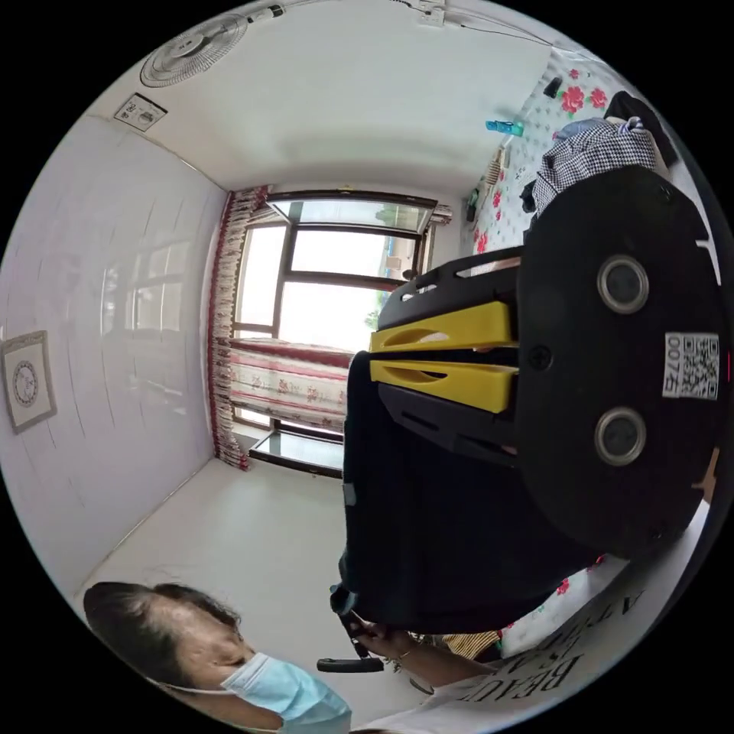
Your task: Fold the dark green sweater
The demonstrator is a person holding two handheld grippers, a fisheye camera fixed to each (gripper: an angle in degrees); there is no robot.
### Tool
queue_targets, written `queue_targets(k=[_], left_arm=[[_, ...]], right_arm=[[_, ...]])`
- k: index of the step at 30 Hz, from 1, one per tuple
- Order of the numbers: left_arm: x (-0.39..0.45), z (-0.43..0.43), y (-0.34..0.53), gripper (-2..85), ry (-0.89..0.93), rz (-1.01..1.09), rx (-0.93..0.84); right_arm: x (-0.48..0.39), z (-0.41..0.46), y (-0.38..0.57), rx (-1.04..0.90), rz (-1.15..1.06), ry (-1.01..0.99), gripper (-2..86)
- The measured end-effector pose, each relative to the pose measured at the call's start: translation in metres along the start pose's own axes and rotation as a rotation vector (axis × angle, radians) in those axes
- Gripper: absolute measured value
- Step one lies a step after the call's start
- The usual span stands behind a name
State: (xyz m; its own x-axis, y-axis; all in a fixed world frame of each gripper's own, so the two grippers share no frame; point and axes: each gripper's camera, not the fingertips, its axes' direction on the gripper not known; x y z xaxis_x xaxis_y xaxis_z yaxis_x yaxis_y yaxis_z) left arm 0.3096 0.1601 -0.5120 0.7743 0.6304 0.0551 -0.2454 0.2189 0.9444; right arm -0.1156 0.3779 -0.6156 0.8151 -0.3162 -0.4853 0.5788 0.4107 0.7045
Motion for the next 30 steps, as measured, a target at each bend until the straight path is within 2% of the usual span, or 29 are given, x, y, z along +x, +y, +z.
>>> queue_targets(k=[3, 4, 5, 6, 8, 10, 12, 15, 17, 20, 25, 27, 28, 30], left_arm=[[-0.033, 0.135, 0.031, -0.9, -0.075, -0.052, -0.323], [-0.052, 0.185, 0.061, -0.8, -0.148, -0.121, -0.465], [-0.07, 0.22, 0.094, -0.7, -0.277, -0.153, -0.613], [-0.078, 0.231, 0.109, -0.6, -0.329, -0.148, -0.692], [-0.095, 0.225, 0.162, -0.2, -0.445, -0.141, -0.763], [-0.098, 0.2, 0.203, 0.6, -0.414, -0.148, -0.767], [-0.095, 0.176, 0.253, 1.9, -0.391, -0.162, -0.846], [-0.075, 0.143, 0.34, 3.9, -0.308, -0.197, -1.073], [-0.05, 0.125, 0.391, 4.7, -0.235, -0.237, -1.231], [-0.027, 0.126, 0.426, 5.2, -0.148, -0.297, -1.335], [-0.013, 0.166, 0.443, 5.9, -0.069, -0.306, -1.417], [-0.009, 0.179, 0.442, 6.0, -0.056, -0.292, -1.429], [-0.006, 0.185, 0.438, 6.1, -0.054, -0.27, -1.425], [-0.004, 0.188, 0.432, 6.2, -0.054, -0.239, -1.413]], right_arm=[[0.018, 0.12, 0.018, -0.225, 0.028, 0.037, 1.9], [0.023, 0.14, 0.027, -0.258, 0.057, 0.042, 2.4], [0.03, 0.177, 0.051, -0.343, 0.102, 0.043, 3.5], [0.035, 0.209, 0.081, -0.468, 0.142, 0.053, 4.8], [0.041, 0.238, 0.138, -0.632, 0.204, 0.004, 7.2], [0.045, 0.25, 0.211, -0.766, 0.27, -0.09, 8.5], [0.046, 0.25, 0.315, -0.981, 0.349, -0.058, 9.2], [0.042, 0.242, 0.416, -1.231, 0.414, -0.025, 9.6], [0.041, 0.242, 0.445, -1.288, 0.41, 0.013, 9.5], [0.049, 0.266, 0.461, -1.297, 0.402, 0.074, 9.0], [0.058, 0.333, 0.486, -1.38, 0.436, 0.052, 6.3], [0.069, 0.357, 0.486, -1.411, 0.436, -0.019, 3.5], [0.074, 0.36, 0.484, -1.424, 0.413, 0.006, 2.9], [0.122, 0.352, 0.463, -1.331, 0.398, 0.303, 1.6]])
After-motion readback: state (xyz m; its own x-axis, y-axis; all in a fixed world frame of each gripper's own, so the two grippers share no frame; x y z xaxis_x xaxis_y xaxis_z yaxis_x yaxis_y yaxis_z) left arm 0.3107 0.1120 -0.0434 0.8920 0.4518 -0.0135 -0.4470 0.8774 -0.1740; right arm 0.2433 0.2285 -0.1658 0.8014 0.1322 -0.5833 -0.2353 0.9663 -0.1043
